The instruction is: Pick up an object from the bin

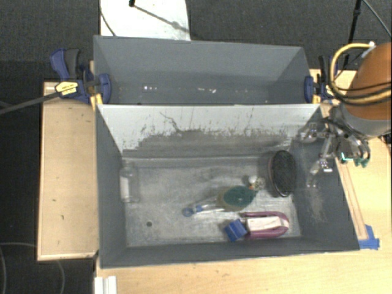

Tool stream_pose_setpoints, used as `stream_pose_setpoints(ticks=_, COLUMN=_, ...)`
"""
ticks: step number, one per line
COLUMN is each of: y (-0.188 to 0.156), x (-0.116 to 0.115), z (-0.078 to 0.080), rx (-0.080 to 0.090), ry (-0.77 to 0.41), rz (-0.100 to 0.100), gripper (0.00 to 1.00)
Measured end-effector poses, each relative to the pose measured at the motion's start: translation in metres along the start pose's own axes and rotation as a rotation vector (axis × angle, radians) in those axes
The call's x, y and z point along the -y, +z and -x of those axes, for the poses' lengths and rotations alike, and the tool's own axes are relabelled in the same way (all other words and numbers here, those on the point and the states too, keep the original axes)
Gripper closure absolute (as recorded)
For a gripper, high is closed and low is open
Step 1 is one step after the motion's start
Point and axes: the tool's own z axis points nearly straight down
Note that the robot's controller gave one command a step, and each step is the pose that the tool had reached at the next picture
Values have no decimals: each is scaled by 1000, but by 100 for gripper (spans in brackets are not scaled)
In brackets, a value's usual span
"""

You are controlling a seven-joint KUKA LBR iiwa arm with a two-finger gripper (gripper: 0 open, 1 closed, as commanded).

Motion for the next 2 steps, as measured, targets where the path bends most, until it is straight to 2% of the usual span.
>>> stream_pose_setpoints(ticks=1, y=129, x=-39, z=6, rx=3, ry=97, rz=2, gripper=0)
stream_pose_setpoints(ticks=2, y=129, x=6, z=-36, rx=7, ry=23, rz=2, gripper=0)
